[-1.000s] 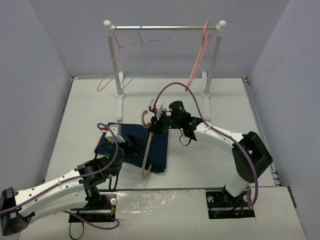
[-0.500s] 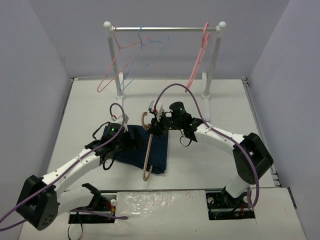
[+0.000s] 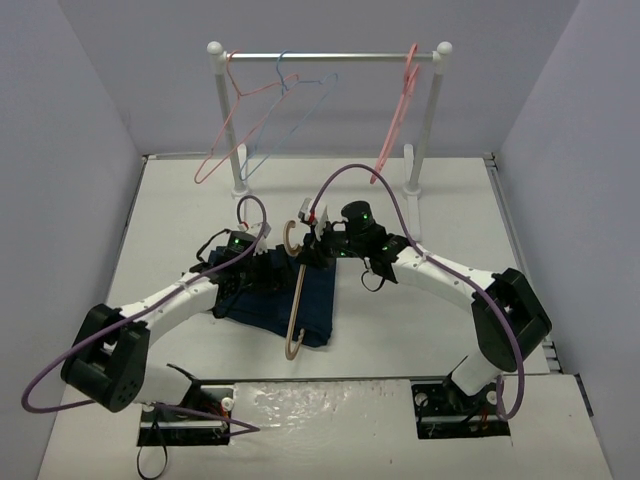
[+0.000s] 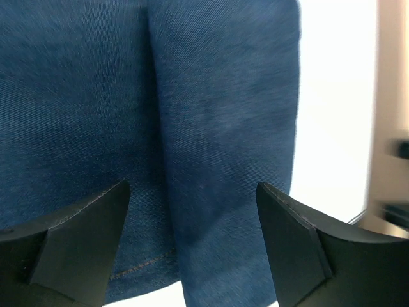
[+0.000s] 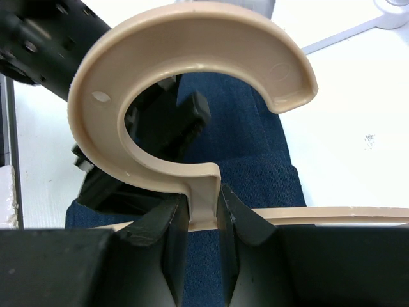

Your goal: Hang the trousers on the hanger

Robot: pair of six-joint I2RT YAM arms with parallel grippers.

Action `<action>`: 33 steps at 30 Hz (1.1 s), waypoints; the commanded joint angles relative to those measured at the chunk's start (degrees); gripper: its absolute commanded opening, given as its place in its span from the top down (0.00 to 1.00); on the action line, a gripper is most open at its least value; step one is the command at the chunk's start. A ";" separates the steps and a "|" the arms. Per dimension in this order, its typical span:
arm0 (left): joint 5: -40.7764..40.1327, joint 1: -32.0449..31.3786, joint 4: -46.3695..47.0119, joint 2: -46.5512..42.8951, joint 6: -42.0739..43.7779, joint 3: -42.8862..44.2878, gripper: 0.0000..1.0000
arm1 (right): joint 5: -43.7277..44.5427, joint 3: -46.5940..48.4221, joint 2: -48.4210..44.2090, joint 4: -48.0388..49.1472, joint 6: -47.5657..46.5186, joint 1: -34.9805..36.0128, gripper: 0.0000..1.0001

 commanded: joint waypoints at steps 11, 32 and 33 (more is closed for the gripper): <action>9.89 1.43 10.87 3.30 -1.08 1.11 0.39 | -1.98 0.87 -3.12 7.23 2.52 -0.42 1.00; 12.54 1.60 14.16 4.15 -3.22 -1.35 0.54 | -1.98 0.02 -4.96 7.89 3.40 -0.79 1.00; 12.70 1.60 14.17 3.75 -3.38 -1.27 0.55 | -1.98 -0.14 -4.96 7.89 3.40 -0.79 1.00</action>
